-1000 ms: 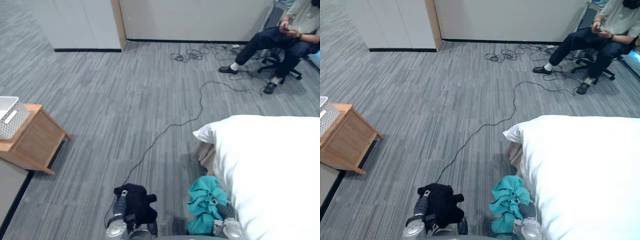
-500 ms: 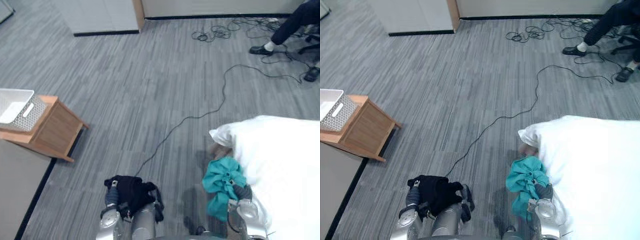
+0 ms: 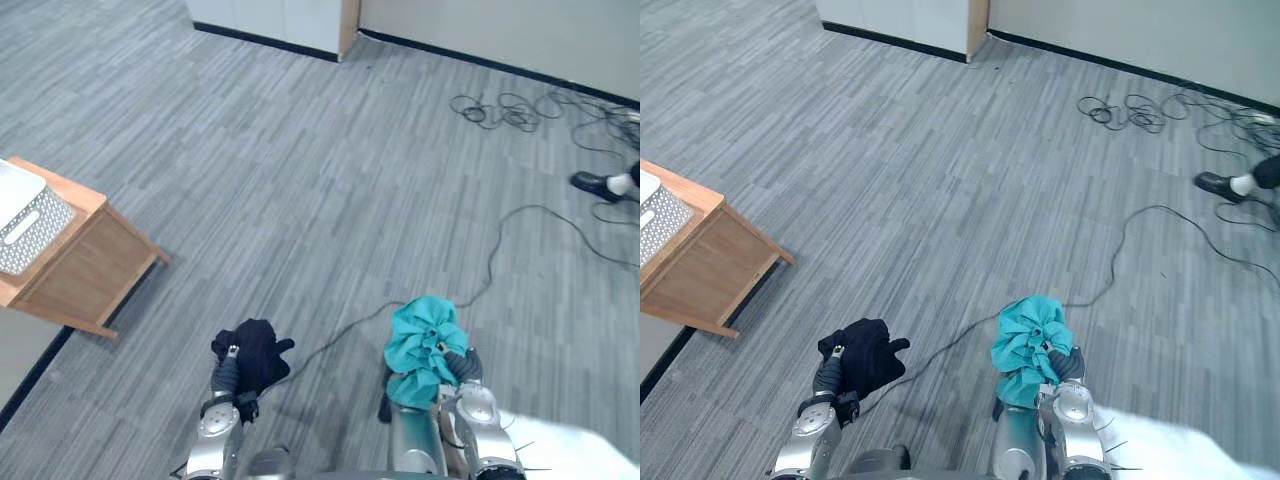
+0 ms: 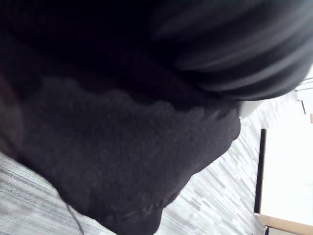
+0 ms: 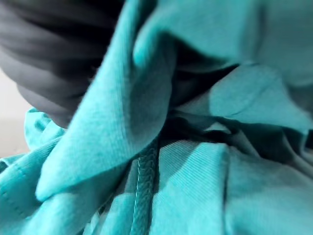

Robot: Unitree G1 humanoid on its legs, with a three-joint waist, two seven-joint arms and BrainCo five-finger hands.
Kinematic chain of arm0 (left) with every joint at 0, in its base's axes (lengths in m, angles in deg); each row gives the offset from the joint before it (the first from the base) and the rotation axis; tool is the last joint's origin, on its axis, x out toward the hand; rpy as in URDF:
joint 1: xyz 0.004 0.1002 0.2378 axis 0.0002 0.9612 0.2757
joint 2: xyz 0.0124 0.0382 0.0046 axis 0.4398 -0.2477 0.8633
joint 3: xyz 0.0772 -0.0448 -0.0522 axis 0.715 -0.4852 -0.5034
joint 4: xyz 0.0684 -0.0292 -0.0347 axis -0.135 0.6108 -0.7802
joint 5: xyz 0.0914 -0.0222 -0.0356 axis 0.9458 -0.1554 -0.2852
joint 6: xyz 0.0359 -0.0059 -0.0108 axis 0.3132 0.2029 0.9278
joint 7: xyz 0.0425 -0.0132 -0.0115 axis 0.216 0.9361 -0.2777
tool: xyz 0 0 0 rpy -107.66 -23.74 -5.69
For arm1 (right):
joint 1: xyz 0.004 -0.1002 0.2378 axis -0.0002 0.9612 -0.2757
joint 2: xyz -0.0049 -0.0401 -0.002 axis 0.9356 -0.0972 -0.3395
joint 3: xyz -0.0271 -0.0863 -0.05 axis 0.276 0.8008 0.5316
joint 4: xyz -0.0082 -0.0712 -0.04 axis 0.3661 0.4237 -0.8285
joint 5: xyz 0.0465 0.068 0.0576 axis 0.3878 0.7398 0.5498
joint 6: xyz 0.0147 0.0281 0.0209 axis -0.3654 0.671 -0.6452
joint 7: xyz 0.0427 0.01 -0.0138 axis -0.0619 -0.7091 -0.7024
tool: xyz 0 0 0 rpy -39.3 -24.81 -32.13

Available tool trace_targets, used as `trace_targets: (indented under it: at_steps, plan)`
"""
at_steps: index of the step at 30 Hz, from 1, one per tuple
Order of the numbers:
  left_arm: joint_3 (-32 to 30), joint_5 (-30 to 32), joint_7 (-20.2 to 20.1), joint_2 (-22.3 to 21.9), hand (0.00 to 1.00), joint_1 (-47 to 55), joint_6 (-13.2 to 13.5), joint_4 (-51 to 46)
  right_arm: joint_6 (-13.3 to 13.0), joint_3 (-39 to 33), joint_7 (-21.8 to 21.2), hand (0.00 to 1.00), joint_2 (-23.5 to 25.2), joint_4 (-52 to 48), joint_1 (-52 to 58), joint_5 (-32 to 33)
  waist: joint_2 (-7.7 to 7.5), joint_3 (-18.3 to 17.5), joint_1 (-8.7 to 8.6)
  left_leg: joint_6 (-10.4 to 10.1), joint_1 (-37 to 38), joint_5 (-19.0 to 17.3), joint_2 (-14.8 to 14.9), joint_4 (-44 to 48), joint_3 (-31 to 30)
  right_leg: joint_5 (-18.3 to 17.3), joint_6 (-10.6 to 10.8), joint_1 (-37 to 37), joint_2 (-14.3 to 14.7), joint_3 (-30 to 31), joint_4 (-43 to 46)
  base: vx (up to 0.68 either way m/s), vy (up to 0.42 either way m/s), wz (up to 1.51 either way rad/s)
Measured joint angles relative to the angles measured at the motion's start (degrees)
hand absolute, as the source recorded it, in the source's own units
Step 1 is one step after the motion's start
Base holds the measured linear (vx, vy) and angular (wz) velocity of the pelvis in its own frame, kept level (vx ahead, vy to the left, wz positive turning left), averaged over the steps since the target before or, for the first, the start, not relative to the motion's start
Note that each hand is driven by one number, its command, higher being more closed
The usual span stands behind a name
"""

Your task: Tidy the bed and pick cloth on bed and put in laundry

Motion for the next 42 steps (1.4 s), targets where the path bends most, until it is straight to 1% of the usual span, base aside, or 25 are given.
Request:
trace_targets:
  at_steps: [1, 2, 3, 4, 5, 8, 10, 13, 14, 17, 18, 19, 21, 23, 26, 28, 30, 31, 32, 34, 35, 36, 37, 39, 42]
  plan:
    - [-0.3, 0.1, -0.1, -0.8, 1.0, 1.4, -0.1, 0.2, 0.1, 0.8, -0.1, 1.0, -0.9, 0.3, 0.1, -0.5, 1.87, -0.9, -0.12, -0.1, -1.9, -0.3, 3.9, 8.4, 0.0, 2.6, -0.7, 0.0, 1.8, -0.9, 5.9, 0.81, -0.525, 0.53]
    - [-0.5, 0.0, 0.0, -1.8, 1.0, 1.8, -0.1, -0.2, 0.1, 1.3, -0.2, 1.0, -1.5, 0.2, 0.1, -1.1, 3.47, -1.3, -0.02, 2.9, -7.8, 1.6, 7.9, 21.2, -0.5, 3.5, -2.7, 1.6, 3.9, -2.7, 6.5, 0.91, -0.691, 0.57]
    - [-0.9, 0.0, -0.1, -3.1, 1.0, 2.2, 0.0, -0.3, 0.1, 2.0, -0.7, 1.0, -2.7, 0.1, -0.3, -1.5, 5.72, -1.1, 0.65, 9.5, -14.1, 7.3, 12.6, 34.1, -0.6, 2.7, -4.4, 4.4, 6.6, -4.9, 5.8, 0.85, -0.704, 0.36]
    - [-0.8, -1.1, -0.1, -3.9, 1.0, 2.6, 0.0, -0.3, 0.2, 3.5, -1.2, 1.0, -4.2, 0.3, -0.8, -1.5, 7.76, -0.8, 2.46, 13.3, -21.0, 16.9, 18.0, 47.6, -1.3, 0.9, -7.2, 8.7, 9.9, -7.1, 4.1, 0.69, -0.541, 0.11]
    - [-0.9, -1.7, -0.3, -3.9, 1.0, 2.7, -0.1, -0.2, 0.2, 4.1, -1.2, 1.0, -4.7, 0.3, -1.5, -1.5, 8.32, -0.3, 3.3, 12.4, -23.8, 16.0, 19.0, 53.6, -1.9, -0.1, -8.4, 11.0, 11.0, -7.4, 3.3, 0.64, -0.42, -0.04]
    - [-3.8, -3.0, -0.2, -3.9, 1.0, 3.3, 0.1, -1.0, 0.0, 4.9, -1.2, 1.0, -6.3, 0.3, -6.6, -1.9, 5.83, 1.4, 5.87, 8.6, -34.2, 9.8, 12.7, 60.1, 3.5, -3.8, -10.7, 20.7, 11.8, -8.0, -1.7, 0.56, -0.331, 0.02]
    - [-5.8, -3.6, -0.2, -4.2, 1.0, 3.6, 1.0, -1.9, -0.2, 5.2, -2.3, 1.0, -8.2, 0.3, -10.1, -2.0, 5.96, 1.0, 7.45, 5.8, -37.5, 7.2, 6.8, 41.7, 15.1, -5.2, -10.2, 25.5, 12.3, -10.1, -6.2, 0.55, -0.211, 0.22]
    - [-7.4, -3.9, -0.3, -4.6, 1.0, 3.9, 1.4, -3.0, -0.2, 5.2, -2.5, 1.0, -9.8, 1.2, -11.4, -2.4, 6.35, -0.1, 7.49, 6.2, -36.5, 7.7, 2.2, 14.8, 37.2, -7.3, -7.6, 32.5, 14.4, -16.2, -11.5, 0.69, -0.167, 0.87]
    - [-7.5, -3.9, -0.3, -4.6, 1.0, 3.9, 1.4, -3.0, -0.2, 5.3, -2.4, 1.0, -10.0, 1.5, -11.6, -2.8, 6.38, -0.2, 7.58, 7.2, -36.1, 8.0, 1.6, 12.4, 40.3, -7.7, -7.0, 33.8, 14.9, -17.1, -12.2, 0.53, -0.082, 0.95]
    - [-7.6, -3.9, -0.2, -4.6, 1.0, 6.0, 1.0, -3.0, -0.2, 5.1, -2.4, 1.0, -8.7, 3.2, -9.3, -4.5, 6.55, -3.7, 7.65, 19.2, -32.9, 8.2, -1.5, 8.0, 48.2, -11.4, -1.5, 41.9, 19.0, -21.4, -11.7, 0.79, -0.03, 1.11]
    - [-8.9, -3.8, -0.1, -4.4, 1.0, 5.8, 0.5, -2.3, 0.0, 5.0, -2.3, 1.0, -6.8, 4.6, -8.4, -5.1, 3.14, -5.1, 7.36, 23.9, -31.8, 7.9, -3.3, 9.6, 44.9, -14.8, 1.1, 40.8, 15.4, -23.8, -1.4, 0.59, -0.019, 1.12]
    - [-8.1, -3.8, -0.1, -4.6, 1.0, 5.8, 0.0, -2.2, 0.0, 5.1, -2.4, 1.0, -6.1, 5.0, -8.0, -5.7, 2.21, -5.5, 7.34, 22.9, -31.0, 6.8, -4.1, 10.1, 42.1, -14.3, 0.8, 36.4, 11.8, -23.9, 12.6, 0.73, 0.02, 1.32]
    - [-6.4, -3.8, -0.1, -4.8, 1.0, 5.7, -0.6, -2.2, -0.1, 5.0, -2.4, 1.0, -4.9, 4.6, -7.1, -6.0, 0.83, -5.6, 6.56, 21.4, -27.7, 5.2, -6.6, 10.9, 36.3, -11.4, -4.2, 26.5, 4.4, -20.0, 42.0, 0.72, 0.06, 1.61]
    - [-4.9, -3.7, 0.4, -4.8, 1.0, 5.7, -0.7, -2.2, -0.1, 4.9, -2.4, 1.0, -3.9, 4.4, -5.4, -5.9, 1.36, -5.4, 3.96, 20.6, -21.6, 4.8, -8.7, 9.7, 28.1, -12.1, -5.4, 21.8, 1.5, -16.6, 49.6, 0.7, -0.033, 2.29]
    - [-3.8, -2.6, 1.4, -5.0, 1.0, 4.4, -0.2, -2.1, -0.7, 4.9, -2.4, 1.0, -3.1, 0.8, -2.1, -5.6, 2.51, -5.1, 2.9, 17.9, -15.3, 5.8, -9.4, 6.6, 17.0, -13.8, -5.6, 14.1, 0.6, -11.3, 38.2, 0.63, -0.178, 2.16]
    - [-1.7, -0.3, 1.5, -3.3, 1.0, 1.8, 0.1, 0.3, -1.5, 3.0, -2.4, 1.0, -1.7, -1.4, -1.0, -4.8, 2.47, -5.0, 1.29, 14.4, -13.2, 5.6, -9.5, 3.4, 9.1, -12.1, -2.5, 10.1, 0.9, -7.1, 15.1, 0.5, -0.313, 2.08]
    - [-0.7, 1.2, 1.6, -2.5, 1.0, 0.9, -0.1, 3.6, -1.4, 1.9, -2.4, 1.0, -0.4, -1.3, -0.8, -4.2, 1.33, -4.9, 1.35, 12.5, -10.2, 5.0, -9.7, 1.8, 5.3, -5.6, 1.3, 7.3, -0.3, -3.7, -1.2, 0.48, -0.381, 1.29]
    - [0.3, 2.5, 1.6, -2.0, 1.0, 0.9, -0.3, 4.9, -1.4, 1.4, -2.3, 1.0, 0.3, -1.6, -0.5, -4.2, 0.92, -4.1, 1.23, 10.2, -7.9, 3.4, -9.9, 1.6, 3.7, -4.2, 4.5, 5.7, -1.3, -1.8, -4.1, 0.54, -0.5, 0.95]
    - [0.3, 3.2, 1.5, -1.4, 1.0, 1.2, -0.3, 4.9, -1.2, 1.4, -2.4, 1.0, 0.6, -1.6, 0.1, -4.2, 0.38, -3.5, 1.33, 8.8, -5.5, 2.1, -9.9, 1.5, 3.1, -3.8, 4.3, 5.4, -1.9, -1.2, -4.5, 0.46, -0.43, 0.87]
    - [0.1, 4.6, 1.5, -1.3, 1.0, 5.0, -0.3, 4.6, -0.7, 2.9, -2.5, 1.0, 0.4, -1.7, 3.7, -4.2, 1.04, -5.4, 0.93, 6.4, -2.2, -4.9, -5.5, 6.6, 0.2, -2.8, -0.6, 6.3, 1.0, -0.2, 0.4, 0.62, -0.576, 0.83]
    - [-0.1, 4.7, 1.5, -1.6, 1.0, 5.7, -0.4, 4.8, -0.6, 3.1, -2.7, 1.0, -0.2, -1.7, 4.4, -4.3, 1.29, -6.3, 1.05, 5.1, -2.2, -6.2, -3.5, 9.5, -0.4, -1.0, -1.0, 6.3, 2.8, -0.2, 2.0, 0.73, -0.652, 0.98]
    - [-0.8, 4.7, 1.5, -2.3, 1.0, 5.5, -0.6, 4.7, -0.1, 2.8, -3.1, 1.0, -0.8, -1.6, 4.5, -4.3, 4.0, -6.4, 0.85, 5.4, -8.2, -6.4, 1.7, 24.8, 0.6, 0.0, -1.3, 7.2, 4.5, -2.5, 4.9, 0.54, -0.551, 0.71]
    - [-1.1, 4.6, 1.6, -4.3, 1.0, 6.1, -0.7, 3.8, 0.0, 2.8, -3.5, 1.0, -2.6, -1.7, 4.4, -4.2, 6.44, -5.7, 1.57, 11.4, -16.2, 1.0, 9.5, 43.1, 3.8, 0.7, -3.7, 10.4, 8.2, -4.6, 4.1, 0.52, -0.527, 0.53]
    - [-1.1, 4.4, 1.4, -5.8, 1.0, 7.1, -0.8, 3.7, -0.1, 3.7, -3.5, 1.0, -3.4, -2.3, 3.8, -4.2, 8.31, -4.9, 2.79, 11.1, -22.3, 4.7, 16.6, 57.2, 5.6, -1.3, -7.2, 15.1, 12.2, -5.2, 2.5, 0.45, -0.38, -0.08]
    - [-1.1, 3.8, 1.2, -5.8, 1.0, 6.7, -0.9, 2.2, 0.0, 2.6, -3.3, 1.0, -3.6, -3.4, 2.2, -4.2, 6.71, -3.7, 2.96, 10.1, -29.2, 3.9, 15.2, 60.8, 10.8, -4.0, -8.7, 21.9, 12.3, -5.5, -1.3, 0.54, -0.329, -0.01]
